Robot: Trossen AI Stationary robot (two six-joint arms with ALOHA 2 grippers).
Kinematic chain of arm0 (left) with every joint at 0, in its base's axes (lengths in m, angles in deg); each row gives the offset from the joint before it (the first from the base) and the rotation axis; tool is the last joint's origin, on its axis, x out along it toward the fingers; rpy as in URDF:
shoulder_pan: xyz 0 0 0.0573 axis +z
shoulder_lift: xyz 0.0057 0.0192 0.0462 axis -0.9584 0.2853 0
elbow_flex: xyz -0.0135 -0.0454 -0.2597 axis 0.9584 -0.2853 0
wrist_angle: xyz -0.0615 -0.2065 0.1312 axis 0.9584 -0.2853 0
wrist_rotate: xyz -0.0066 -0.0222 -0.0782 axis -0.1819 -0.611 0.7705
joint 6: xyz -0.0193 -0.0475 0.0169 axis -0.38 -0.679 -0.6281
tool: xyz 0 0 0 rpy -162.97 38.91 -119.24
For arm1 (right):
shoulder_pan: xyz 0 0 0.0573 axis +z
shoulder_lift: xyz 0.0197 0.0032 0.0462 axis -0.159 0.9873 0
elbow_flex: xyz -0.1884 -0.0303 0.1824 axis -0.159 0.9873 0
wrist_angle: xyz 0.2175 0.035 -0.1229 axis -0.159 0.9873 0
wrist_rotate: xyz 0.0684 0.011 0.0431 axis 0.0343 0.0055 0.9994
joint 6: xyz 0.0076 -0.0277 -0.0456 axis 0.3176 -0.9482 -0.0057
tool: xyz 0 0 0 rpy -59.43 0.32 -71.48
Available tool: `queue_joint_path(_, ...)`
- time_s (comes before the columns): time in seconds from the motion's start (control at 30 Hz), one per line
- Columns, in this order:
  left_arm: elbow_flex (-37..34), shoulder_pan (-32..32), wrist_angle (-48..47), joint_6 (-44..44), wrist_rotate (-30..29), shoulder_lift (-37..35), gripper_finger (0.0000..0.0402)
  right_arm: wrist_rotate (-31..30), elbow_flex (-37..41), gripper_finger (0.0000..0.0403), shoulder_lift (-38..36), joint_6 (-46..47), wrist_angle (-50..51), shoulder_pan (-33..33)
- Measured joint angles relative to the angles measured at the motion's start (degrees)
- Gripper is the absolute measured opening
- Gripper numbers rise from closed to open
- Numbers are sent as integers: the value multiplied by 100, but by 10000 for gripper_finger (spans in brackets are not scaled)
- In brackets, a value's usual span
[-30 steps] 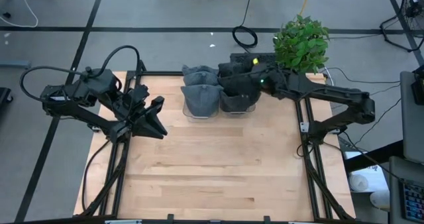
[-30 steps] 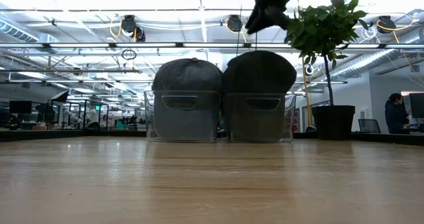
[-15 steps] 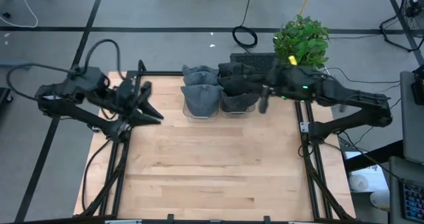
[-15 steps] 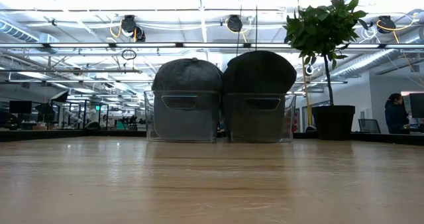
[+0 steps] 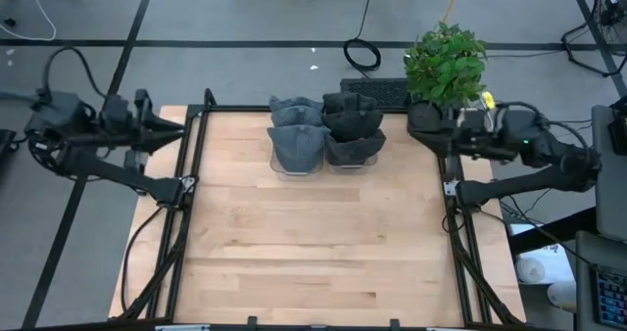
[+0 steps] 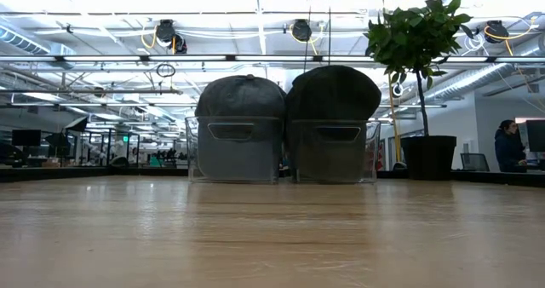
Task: Pick & Place hat
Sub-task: Return to Home Position
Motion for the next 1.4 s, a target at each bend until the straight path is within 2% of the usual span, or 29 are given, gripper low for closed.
queue_joint_path(0.1, -281, 0, -8, 279, 125, -379, 74, 5, 572, 15, -668, 260, 19, 0)
queue_joint_path(0.3, -1154, 0, 144, 505, 19, -1185, 74, 141, 1563, 14, -1752, 840, -27, 0)
queue_joint_path(0.5, -2520, 0, 824, 426, -662, -2064, 74, -7, 2204, 15, -2348, 351, -122, -2)
queue_joint_path(0.67, -3646, 0, 1711, 385, -575, -2719, 74, 18, 2633, 11, -2877, -58, -328, 0)
queue_joint_path(0.83, -4640, 0, 2096, 323, -483, -3238, 74, 444, 3192, 13, -3446, -133, -313, 0)
queue_joint_path(0.97, -5426, 0, 2663, 308, -478, -3645, 74, 468, 3810, 15, -3959, 73, -453, 0)
queue_joint_path(1.07, -6005, 0, 3174, 256, -482, -3836, 74, 468, 4234, 15, -3931, 53, -657, 0)
queue_joint_path(1.4, -7326, 0, 4734, -144, -479, -3837, 74, 464, 5796, 15, -3954, 86, -3139, 0)
